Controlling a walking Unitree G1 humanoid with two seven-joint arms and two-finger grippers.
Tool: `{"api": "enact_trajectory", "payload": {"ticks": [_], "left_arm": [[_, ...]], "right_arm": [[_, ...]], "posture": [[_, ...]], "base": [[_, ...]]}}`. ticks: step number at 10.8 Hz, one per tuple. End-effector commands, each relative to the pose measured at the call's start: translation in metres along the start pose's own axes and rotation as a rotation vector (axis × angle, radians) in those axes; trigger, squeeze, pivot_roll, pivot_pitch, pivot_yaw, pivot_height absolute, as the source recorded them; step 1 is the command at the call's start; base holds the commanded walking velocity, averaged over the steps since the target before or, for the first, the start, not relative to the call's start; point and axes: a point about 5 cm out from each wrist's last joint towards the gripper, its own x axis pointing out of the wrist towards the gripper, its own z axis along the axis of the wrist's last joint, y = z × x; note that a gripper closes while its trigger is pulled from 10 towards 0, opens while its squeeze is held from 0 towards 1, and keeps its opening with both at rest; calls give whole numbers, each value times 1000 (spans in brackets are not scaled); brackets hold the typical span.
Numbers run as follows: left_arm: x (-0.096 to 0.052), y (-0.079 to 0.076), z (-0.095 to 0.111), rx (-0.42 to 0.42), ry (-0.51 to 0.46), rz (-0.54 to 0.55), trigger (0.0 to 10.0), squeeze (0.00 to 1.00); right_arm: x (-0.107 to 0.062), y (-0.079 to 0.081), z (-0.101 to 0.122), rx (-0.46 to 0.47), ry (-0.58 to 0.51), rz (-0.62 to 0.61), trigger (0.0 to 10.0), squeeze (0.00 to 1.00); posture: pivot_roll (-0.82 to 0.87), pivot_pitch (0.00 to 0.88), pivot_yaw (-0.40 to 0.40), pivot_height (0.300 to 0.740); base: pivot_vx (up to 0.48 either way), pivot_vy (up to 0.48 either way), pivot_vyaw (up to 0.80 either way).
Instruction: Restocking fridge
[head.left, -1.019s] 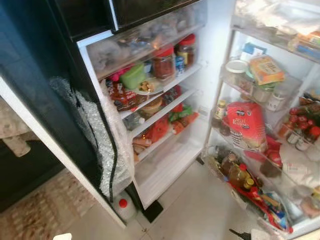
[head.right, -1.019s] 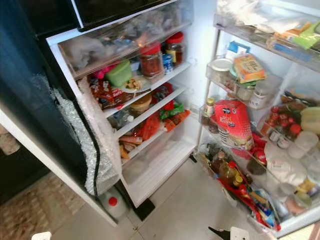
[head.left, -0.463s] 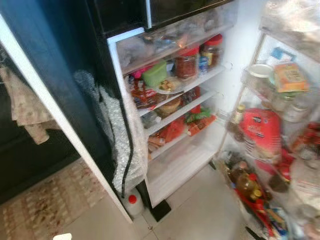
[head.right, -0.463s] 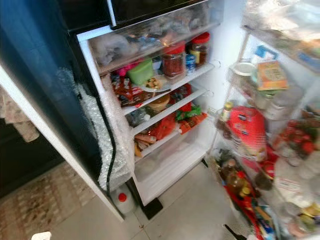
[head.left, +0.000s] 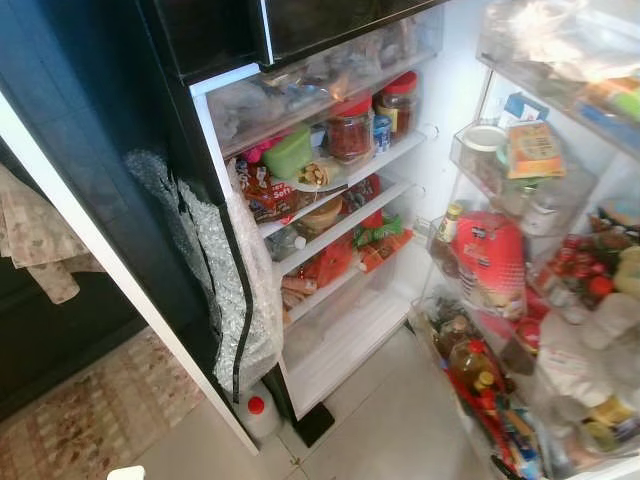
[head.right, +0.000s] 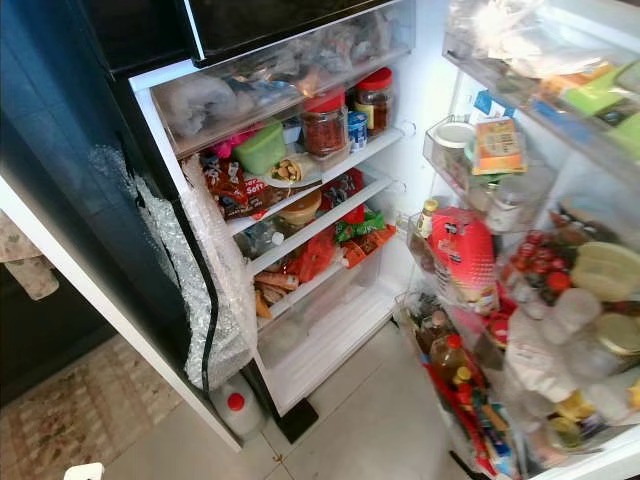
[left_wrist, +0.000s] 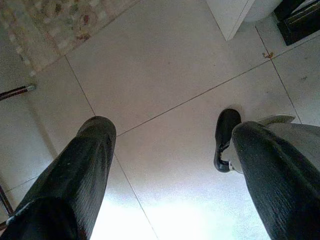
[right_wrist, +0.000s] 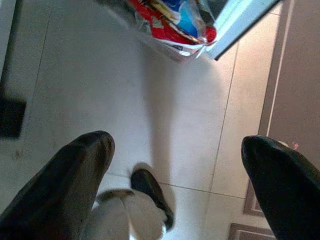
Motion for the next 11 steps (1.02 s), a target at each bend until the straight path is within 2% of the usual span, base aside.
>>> {"api": "enact_trajectory", "payload": {"ticks": [1,2,3,4,5,11], "left_arm": [[-1,6,-2,24,11,10,10000,0],[-1,6,-2,28,11,8,10000,0],[-1,6,-2,29,11,7,10000,0],[-1,6,-2,32,9,6,10000,0],[-1,6,-2,34,8,4,10000,0],[-1,7,-3,41,11,3,10000,0]], "right_arm": [[0,1,-1,-53,17,19,10000,0],[0,5,1,-210,30,103,10000,0],[1,6,1,-263,30,127,10000,0],[1,9,4,-440,31,171,10000,0],[1,11,4,-513,40,210,10000,0],[0,9,1,-526,69,211,10000,0]], "posture": [[-236,0,102,740],[-239,0,103,740],[-241,0,104,740],[-245,0,107,740],[-244,0,106,740],[-241,0,107,740]], "base": [[0,0,0],[0,0,0],[0,0,0],[0,0,0],[0,0,0],[0,0,0]]}}
